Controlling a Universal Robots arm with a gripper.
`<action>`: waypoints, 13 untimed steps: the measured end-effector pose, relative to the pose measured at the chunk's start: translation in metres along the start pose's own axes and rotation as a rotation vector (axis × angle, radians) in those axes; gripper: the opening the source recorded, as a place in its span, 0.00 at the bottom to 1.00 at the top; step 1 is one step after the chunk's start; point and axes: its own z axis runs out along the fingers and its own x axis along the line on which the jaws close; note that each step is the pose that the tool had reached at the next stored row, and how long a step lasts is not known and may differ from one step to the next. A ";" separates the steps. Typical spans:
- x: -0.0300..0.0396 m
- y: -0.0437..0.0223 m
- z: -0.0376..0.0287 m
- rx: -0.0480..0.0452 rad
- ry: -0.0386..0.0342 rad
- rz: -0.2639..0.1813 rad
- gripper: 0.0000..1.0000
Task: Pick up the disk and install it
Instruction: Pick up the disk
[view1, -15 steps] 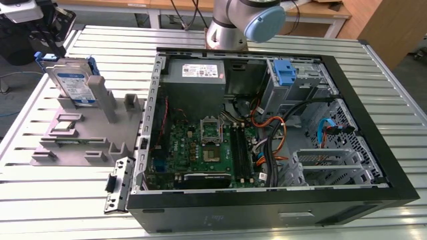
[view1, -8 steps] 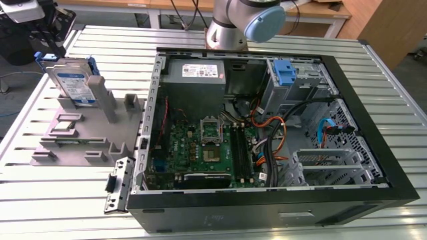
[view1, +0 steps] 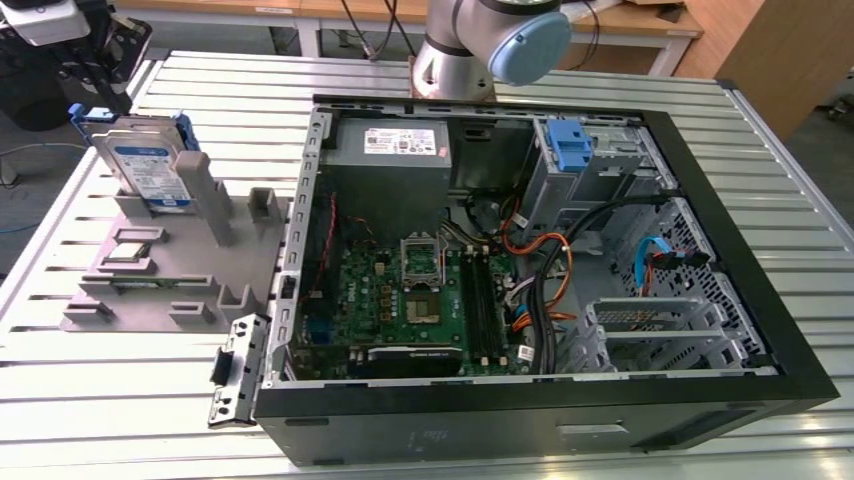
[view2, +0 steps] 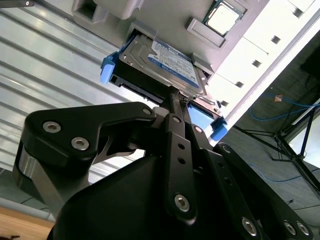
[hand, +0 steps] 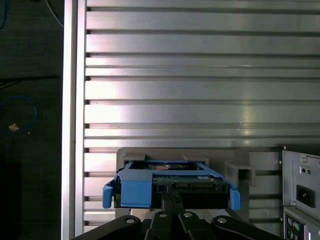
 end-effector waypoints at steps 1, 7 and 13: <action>0.0000 0.0000 0.0000 -0.0001 0.0002 -0.003 0.10; 0.0000 0.0000 0.0000 -0.0002 0.0004 -0.008 0.10; 0.0000 0.0000 0.0000 -0.0003 0.0005 -0.010 0.10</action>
